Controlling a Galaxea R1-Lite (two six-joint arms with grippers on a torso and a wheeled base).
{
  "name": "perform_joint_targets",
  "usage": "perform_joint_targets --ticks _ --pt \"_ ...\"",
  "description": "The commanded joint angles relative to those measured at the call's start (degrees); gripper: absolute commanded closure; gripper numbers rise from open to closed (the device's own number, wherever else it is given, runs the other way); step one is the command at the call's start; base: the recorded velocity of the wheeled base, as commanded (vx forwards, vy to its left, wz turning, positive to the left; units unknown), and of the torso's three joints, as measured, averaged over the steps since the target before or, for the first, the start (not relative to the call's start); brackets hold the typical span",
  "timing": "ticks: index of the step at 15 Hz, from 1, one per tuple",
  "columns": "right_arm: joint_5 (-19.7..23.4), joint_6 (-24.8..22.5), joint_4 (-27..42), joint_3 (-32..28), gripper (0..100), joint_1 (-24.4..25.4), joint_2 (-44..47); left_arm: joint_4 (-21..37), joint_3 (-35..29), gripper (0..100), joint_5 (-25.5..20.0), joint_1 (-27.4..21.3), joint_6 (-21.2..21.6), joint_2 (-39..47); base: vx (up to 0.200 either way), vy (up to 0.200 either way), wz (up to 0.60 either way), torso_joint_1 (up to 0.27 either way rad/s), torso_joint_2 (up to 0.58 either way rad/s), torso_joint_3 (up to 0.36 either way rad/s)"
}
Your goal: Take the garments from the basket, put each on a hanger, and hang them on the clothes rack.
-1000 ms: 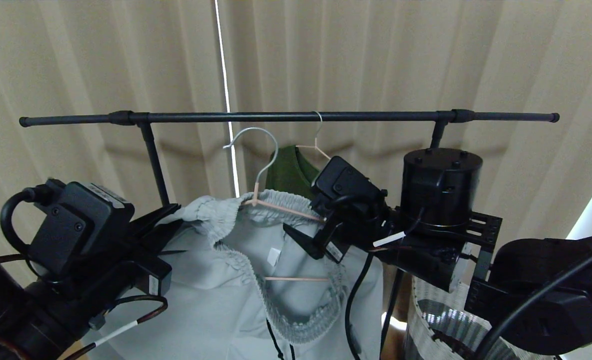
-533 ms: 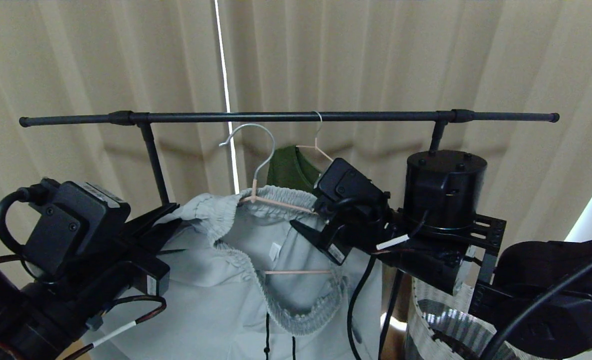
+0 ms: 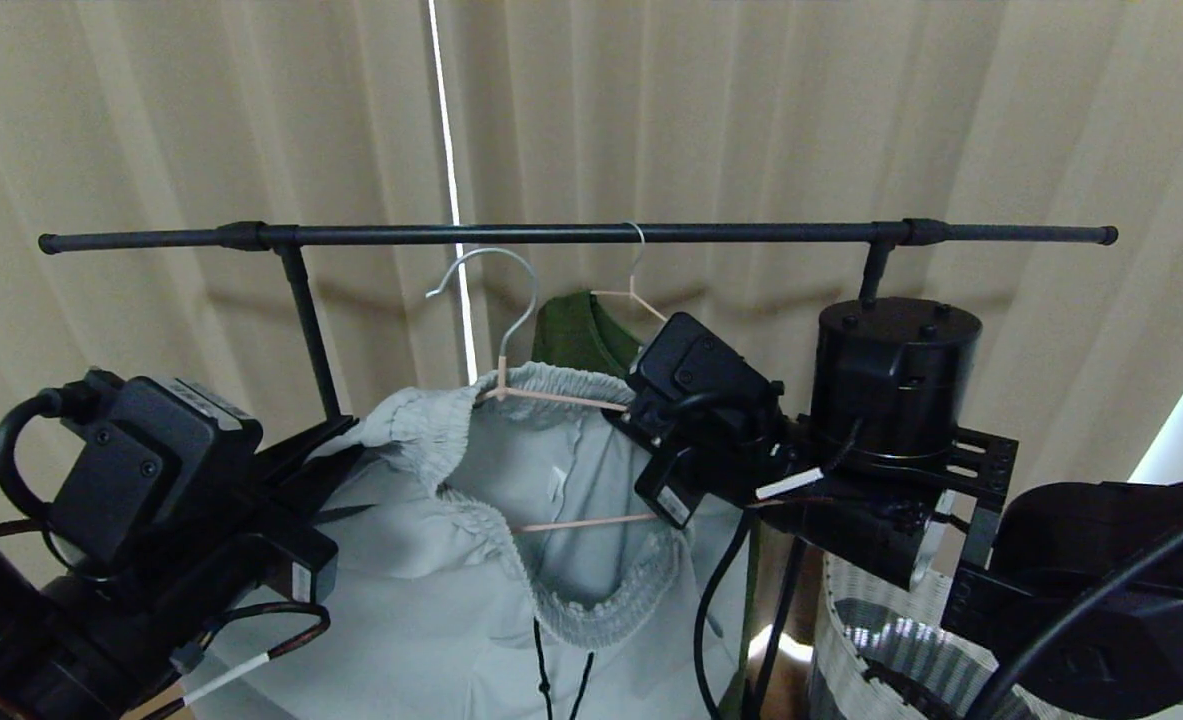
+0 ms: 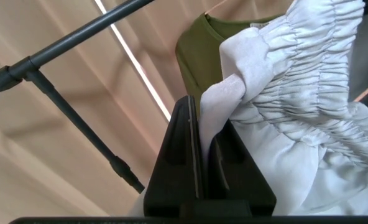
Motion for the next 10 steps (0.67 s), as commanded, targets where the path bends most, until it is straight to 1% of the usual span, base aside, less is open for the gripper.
perform_joint_targets --ticks 1,2,3,5,6,7,8,9,10 --pt "-0.06 0.04 -0.11 0.12 100 0.03 -0.25 0.06 1.07 100 0.04 0.02 -0.14 -0.08 0.0 0.0 0.0 0.0 0.0 0.0" --pt "-0.15 0.04 -0.11 0.47 100 0.03 -0.69 0.06 1.15 0 0.04 -0.07 -0.23 -0.25 0.0 0.0 0.0 0.0 0.0 0.0" --pt "-0.24 0.13 -0.11 1.26 100 -0.05 -1.57 -0.02 1.24 0 -0.05 -0.07 -0.49 -0.6 0.0 0.0 0.0 0.0 0.0 0.0" --pt "-0.32 0.66 -0.11 3.98 100 -1.9 -4.29 -0.11 3.17 0 -0.14 0.02 -2.07 -4.03 0.0 0.0 0.0 0.0 0.0 0.0" --pt "-0.32 0.66 -0.11 5.65 100 -3.04 -5.87 -0.02 4.49 0 -1.46 -0.07 -3.74 -6.67 0.0 0.0 0.0 0.0 0.0 0.0" --pt "-0.32 0.66 -0.2 5.74 100 -3.22 -6.05 -0.02 4.58 0 -1.63 -0.07 -3.92 -6.84 0.0 0.0 0.0 0.0 0.0 0.0" --pt "-0.24 1.01 -0.2 8.47 100 -6.12 -8.07 0.33 5.72 0 -6.64 0.19 -5.15 -10.18 0.0 0.0 0.0 0.0 0.0 0.0" --pt "-0.24 2.06 -0.46 10.75 100 -7.44 -9.56 0.33 6.6 0 -6.82 0.28 -5.24 -10.98 0.0 0.0 0.0 0.0 0.0 0.0" --pt "-0.15 3.29 -2.13 12.86 100 -8.31 -11.23 0.33 7.83 0 -6.82 0.46 -5.24 -11.15 0.0 0.0 0.0 0.0 0.0 0.0"
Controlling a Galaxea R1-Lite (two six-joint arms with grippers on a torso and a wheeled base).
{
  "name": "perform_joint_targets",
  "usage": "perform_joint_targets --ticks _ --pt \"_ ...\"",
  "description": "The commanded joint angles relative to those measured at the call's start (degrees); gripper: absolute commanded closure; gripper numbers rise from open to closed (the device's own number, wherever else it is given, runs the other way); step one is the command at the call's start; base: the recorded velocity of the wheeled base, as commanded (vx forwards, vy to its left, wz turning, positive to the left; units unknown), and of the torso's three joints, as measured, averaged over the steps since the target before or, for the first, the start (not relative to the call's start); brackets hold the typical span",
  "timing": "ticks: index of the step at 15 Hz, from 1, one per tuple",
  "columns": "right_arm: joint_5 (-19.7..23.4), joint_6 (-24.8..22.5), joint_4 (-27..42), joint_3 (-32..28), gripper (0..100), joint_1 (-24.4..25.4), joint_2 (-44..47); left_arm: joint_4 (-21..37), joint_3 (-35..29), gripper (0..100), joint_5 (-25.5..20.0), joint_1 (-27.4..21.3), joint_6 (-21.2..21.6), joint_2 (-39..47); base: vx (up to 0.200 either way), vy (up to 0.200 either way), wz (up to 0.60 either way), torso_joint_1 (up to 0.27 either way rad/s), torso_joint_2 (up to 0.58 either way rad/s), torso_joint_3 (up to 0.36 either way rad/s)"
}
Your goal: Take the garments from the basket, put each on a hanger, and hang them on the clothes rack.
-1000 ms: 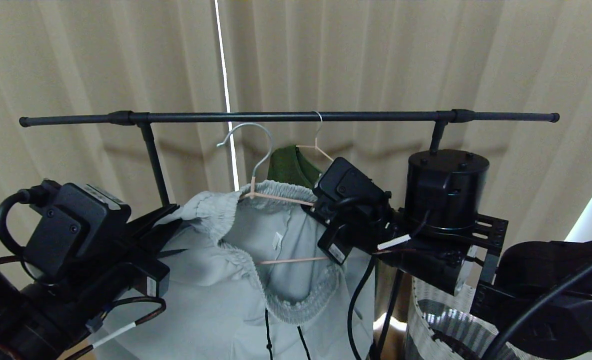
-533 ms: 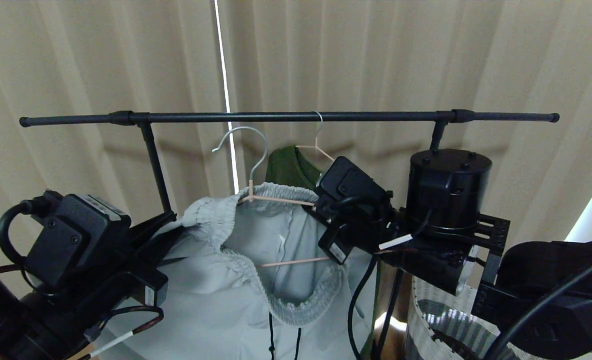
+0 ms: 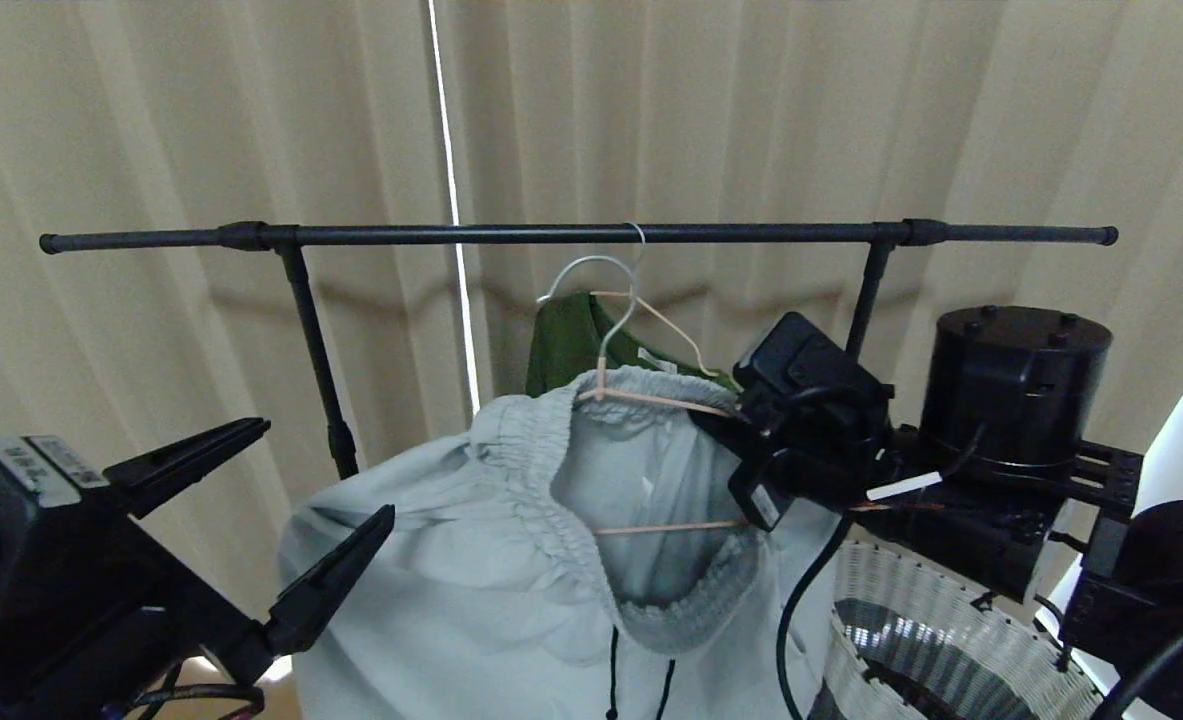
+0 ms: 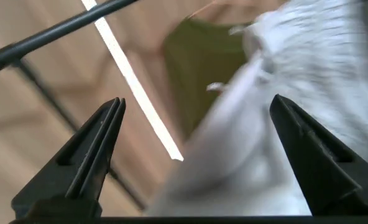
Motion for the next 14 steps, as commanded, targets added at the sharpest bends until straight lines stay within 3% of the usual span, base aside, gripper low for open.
perform_joint_targets --ticks 1,6,11,14 --pt "-0.02 1.29 -1.83 3.6 100 -2.1 -4.15 0.1 2.13 0 -0.11 0.46 -0.08 -2.54 0.0 0.0 0.0 0.0 0.0 0.0" --pt "0.51 3.05 -4.64 8.96 100 -4.04 -8.9 0.62 9.34 0 -0.11 0.9 -0.08 2.91 0.0 0.0 0.0 0.0 0.0 0.0" --pt "0.6 3.84 -6.75 10.54 100 -4.04 -10.04 0.36 9.34 0 -0.11 3.36 -1.22 8.01 0.0 0.0 0.0 0.0 0.0 0.0" --pt "0.6 3.84 -8.68 13.09 100 -3.95 -11.36 0.27 9.34 0 -0.2 4.07 -5.27 9.85 0.0 0.0 0.0 0.0 0.0 0.0"
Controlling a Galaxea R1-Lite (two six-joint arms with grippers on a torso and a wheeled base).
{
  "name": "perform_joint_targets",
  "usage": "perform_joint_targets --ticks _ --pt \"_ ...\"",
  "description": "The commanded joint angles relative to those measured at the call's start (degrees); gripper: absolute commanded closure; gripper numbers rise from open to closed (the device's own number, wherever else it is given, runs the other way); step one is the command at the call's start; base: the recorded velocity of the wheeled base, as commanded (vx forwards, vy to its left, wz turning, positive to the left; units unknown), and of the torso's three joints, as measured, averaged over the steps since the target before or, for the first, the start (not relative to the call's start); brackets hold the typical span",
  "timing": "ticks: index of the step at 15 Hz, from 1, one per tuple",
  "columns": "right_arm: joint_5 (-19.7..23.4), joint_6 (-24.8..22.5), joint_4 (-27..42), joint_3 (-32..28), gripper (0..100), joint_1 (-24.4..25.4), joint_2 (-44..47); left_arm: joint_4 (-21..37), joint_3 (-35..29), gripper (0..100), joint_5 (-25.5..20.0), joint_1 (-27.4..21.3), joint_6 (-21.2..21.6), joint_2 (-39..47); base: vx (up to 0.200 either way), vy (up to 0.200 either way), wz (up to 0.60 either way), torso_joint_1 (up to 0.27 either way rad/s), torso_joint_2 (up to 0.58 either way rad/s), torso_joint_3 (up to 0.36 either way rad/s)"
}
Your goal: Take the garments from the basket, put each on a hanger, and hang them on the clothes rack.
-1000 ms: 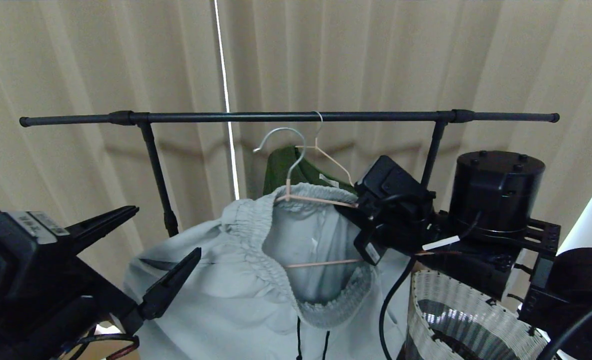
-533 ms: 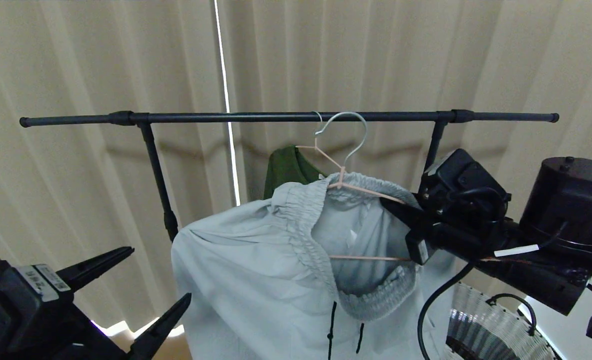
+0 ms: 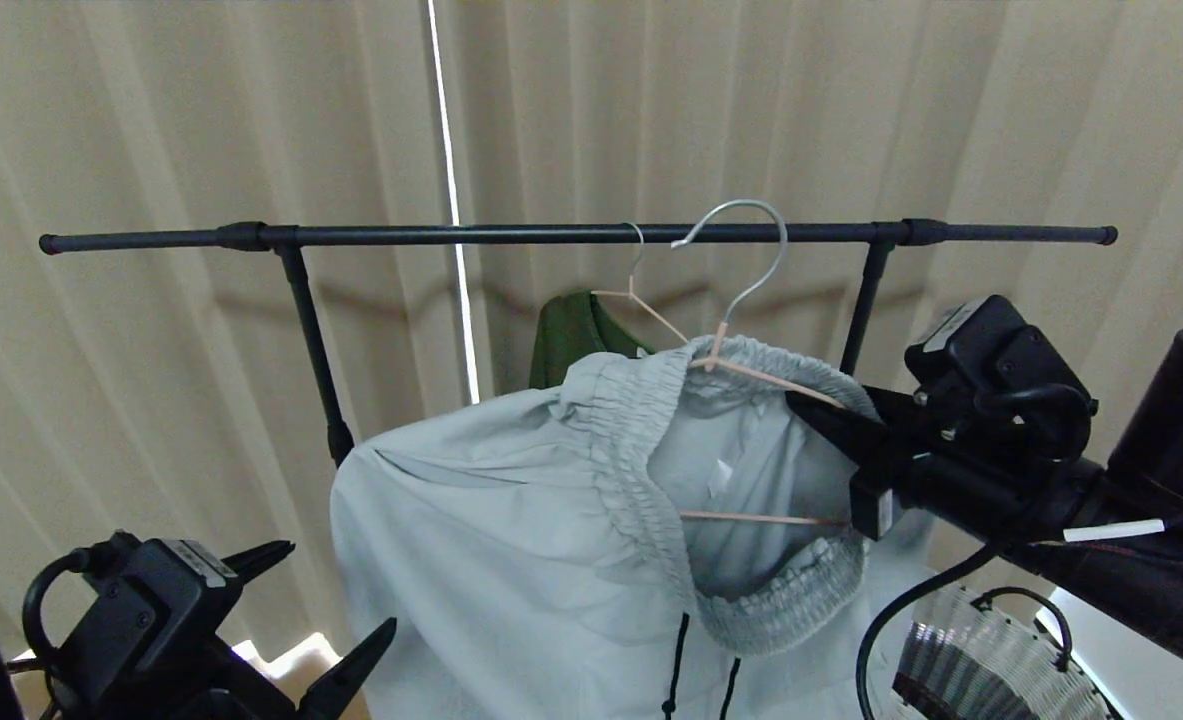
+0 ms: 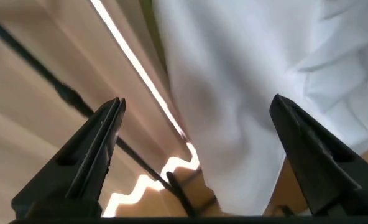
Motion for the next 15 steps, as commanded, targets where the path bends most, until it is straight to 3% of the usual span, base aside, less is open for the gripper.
perform_joint_targets --ticks 1,2,9,12,13,15 --pt "0.27 -0.04 -0.25 1.33 100 0.03 -1.19 -0.08 -0.01 0 0.02 0.2 -0.36 1.9 0.0 0.0 0.0 0.0 0.0 0.0" --pt "1.23 -0.12 -0.25 1.42 100 0.11 -1.98 -0.17 -0.89 100 0.02 0.03 -0.36 2.6 0.0 0.0 0.0 0.0 0.0 0.0" --pt "1.15 -0.12 -0.25 1.24 100 0.11 -2.33 -0.17 -0.98 100 0.02 0.38 -0.53 2.78 0.0 0.0 0.0 0.0 0.0 0.0" --pt "1.06 -0.21 -0.25 0.63 100 0.03 -1.72 -0.17 -0.1 100 0.28 4.86 -0.01 2.6 0.0 0.0 0.0 0.0 0.0 0.0" --pt "0.71 -0.3 -0.16 0.01 100 -0.15 -1.46 0.27 0.07 100 0.81 10.48 0.26 2.25 0.0 0.0 0.0 0.0 0.0 0.0" --pt "0.62 -0.21 -0.16 -0.6 100 -0.94 -1.81 -0.08 0.07 100 0.9 13.91 0.08 1.72 0.0 0.0 0.0 0.0 0.0 0.0"
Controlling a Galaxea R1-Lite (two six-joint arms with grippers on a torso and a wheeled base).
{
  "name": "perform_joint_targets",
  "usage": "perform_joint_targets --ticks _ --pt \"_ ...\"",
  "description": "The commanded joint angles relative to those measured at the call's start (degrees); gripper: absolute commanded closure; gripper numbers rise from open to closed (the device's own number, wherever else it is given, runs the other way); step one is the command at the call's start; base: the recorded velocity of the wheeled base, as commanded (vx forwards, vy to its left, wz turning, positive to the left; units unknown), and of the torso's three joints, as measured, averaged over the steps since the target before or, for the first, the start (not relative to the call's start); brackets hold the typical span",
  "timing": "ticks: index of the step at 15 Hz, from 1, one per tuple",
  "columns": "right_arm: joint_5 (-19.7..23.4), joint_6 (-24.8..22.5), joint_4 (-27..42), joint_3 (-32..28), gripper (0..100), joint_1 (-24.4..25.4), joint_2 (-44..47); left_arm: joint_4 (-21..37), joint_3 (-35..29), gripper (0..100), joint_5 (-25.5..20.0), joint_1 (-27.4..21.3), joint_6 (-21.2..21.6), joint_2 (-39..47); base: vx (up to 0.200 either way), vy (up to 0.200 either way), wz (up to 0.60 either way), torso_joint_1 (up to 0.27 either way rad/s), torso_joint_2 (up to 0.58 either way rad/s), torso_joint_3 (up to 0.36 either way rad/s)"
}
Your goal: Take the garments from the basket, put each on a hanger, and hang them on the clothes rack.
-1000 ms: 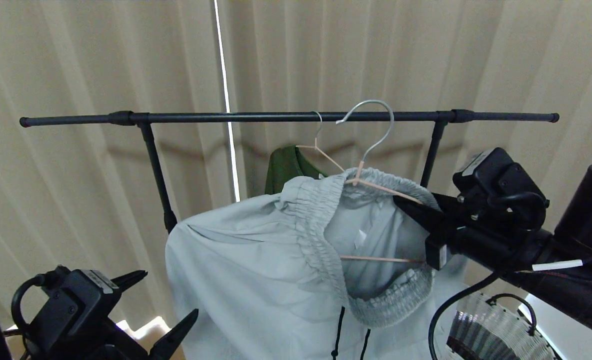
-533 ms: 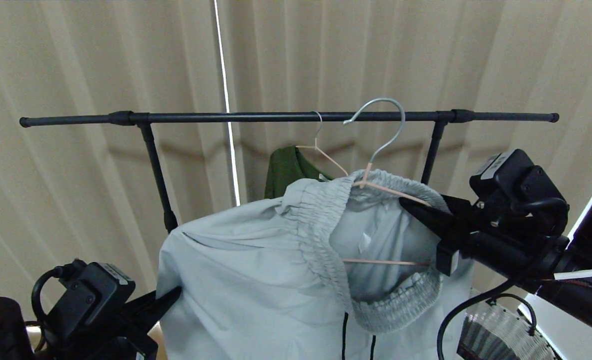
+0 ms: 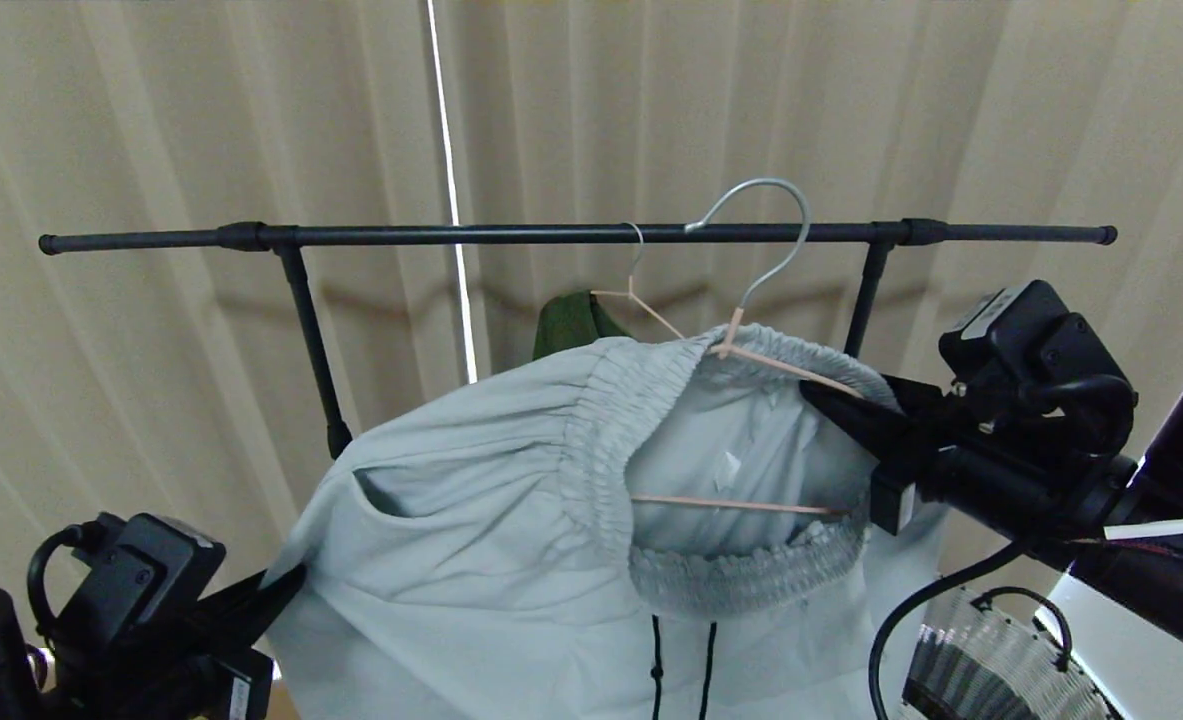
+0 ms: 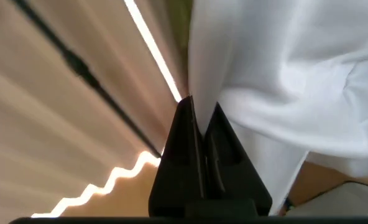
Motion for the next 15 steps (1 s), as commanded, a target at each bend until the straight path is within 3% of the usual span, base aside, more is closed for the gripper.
perform_joint_targets --ticks 1,7,8,11,12,15 --pt "-0.04 -0.01 -0.03 -0.31 100 -0.66 -0.22 -0.02 0.16 100 0.05 3.99 0.03 -1.79 0.0 0.0 0.0 0.0 0.0 0.0" --pt "-0.04 -0.01 0.33 -0.66 100 -1.97 -0.22 -0.19 0.16 100 -0.12 3.55 0.21 -3.46 0.0 0.0 0.0 0.0 0.0 0.0" --pt "-0.04 -0.09 0.24 -1.01 100 -1.97 0.31 -0.19 0.16 0 -0.12 3.46 0.03 -3.46 0.0 0.0 0.0 0.0 0.0 0.0" --pt "-0.3 -0.09 0.94 -2.33 100 -2.06 0.31 -0.81 0.16 0 -0.39 1.0 0.03 -4.07 0.0 0.0 0.0 0.0 0.0 0.0" --pt "-1.8 -0.18 3.4 -2.95 100 -3.29 -0.04 -1.78 0.07 0 -0.47 -2.86 0.03 -6.71 0.0 0.0 0.0 0.0 0.0 0.0" --pt "-3.2 -0.18 7.36 -4.44 100 -4.26 -0.04 -1.69 -0.46 0 -3.2 -8.31 -0.49 -12.07 0.0 0.0 0.0 0.0 0.0 0.0"
